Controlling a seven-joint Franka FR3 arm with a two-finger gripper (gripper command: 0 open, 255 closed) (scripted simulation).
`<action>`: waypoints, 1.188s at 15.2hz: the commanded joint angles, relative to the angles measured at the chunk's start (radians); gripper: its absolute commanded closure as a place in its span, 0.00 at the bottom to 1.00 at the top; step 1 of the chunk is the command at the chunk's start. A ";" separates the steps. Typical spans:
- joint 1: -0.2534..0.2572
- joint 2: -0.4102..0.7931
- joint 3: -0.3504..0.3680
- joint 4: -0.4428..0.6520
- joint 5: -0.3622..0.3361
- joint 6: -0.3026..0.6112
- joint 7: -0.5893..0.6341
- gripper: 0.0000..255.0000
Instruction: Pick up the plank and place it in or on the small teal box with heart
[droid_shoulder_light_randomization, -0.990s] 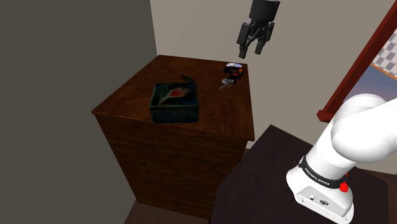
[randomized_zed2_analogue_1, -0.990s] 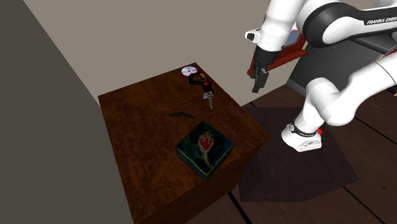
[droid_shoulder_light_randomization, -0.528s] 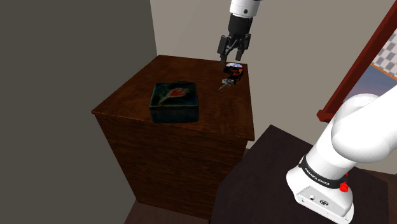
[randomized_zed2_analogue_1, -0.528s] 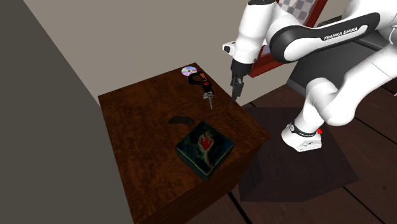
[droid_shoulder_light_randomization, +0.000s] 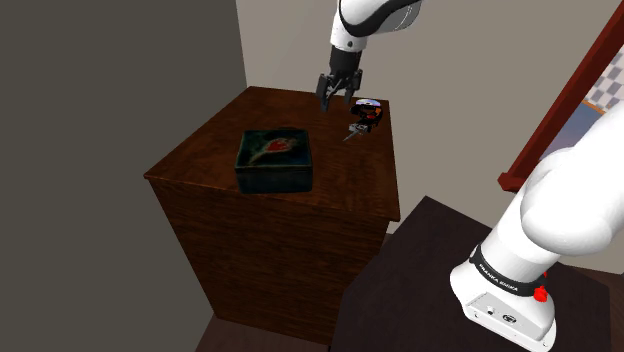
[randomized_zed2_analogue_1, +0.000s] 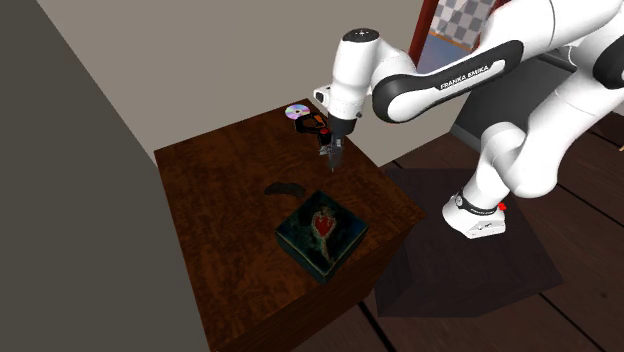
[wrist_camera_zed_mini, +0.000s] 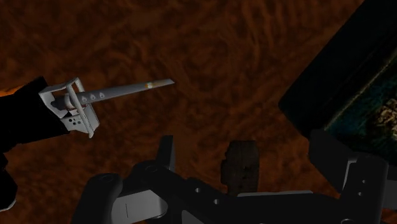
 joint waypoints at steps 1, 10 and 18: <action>-0.001 0.075 -0.004 0.046 0.001 0.036 -0.012 0.00; -0.006 0.357 -0.006 0.248 0.008 0.140 -0.047 0.00; -0.006 0.408 -0.005 0.226 0.012 0.213 -0.050 0.00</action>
